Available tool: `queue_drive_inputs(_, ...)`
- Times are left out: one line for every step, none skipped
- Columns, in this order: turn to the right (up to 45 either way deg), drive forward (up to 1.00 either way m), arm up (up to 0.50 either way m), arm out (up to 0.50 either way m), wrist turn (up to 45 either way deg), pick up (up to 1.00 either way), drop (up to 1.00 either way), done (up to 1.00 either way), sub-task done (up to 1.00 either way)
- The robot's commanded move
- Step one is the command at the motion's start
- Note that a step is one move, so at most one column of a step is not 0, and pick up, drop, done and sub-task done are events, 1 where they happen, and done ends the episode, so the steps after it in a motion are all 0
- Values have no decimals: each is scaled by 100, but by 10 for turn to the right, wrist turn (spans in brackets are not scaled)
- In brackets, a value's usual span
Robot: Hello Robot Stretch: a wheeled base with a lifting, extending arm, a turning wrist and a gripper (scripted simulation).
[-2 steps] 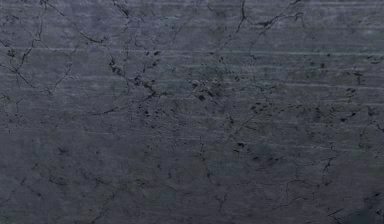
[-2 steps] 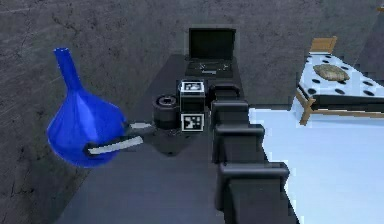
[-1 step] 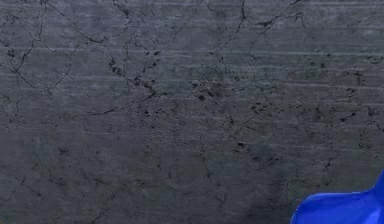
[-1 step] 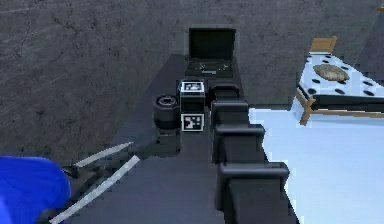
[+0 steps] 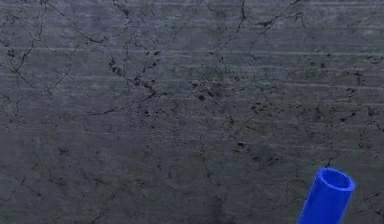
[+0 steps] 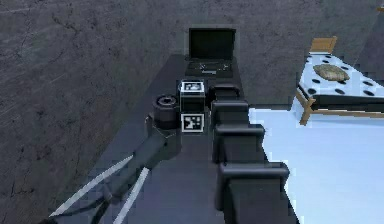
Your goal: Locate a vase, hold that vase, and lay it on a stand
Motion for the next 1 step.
queue_drive_inputs(0, 0, 0, -14, 0, 0, 0, 0, 0)
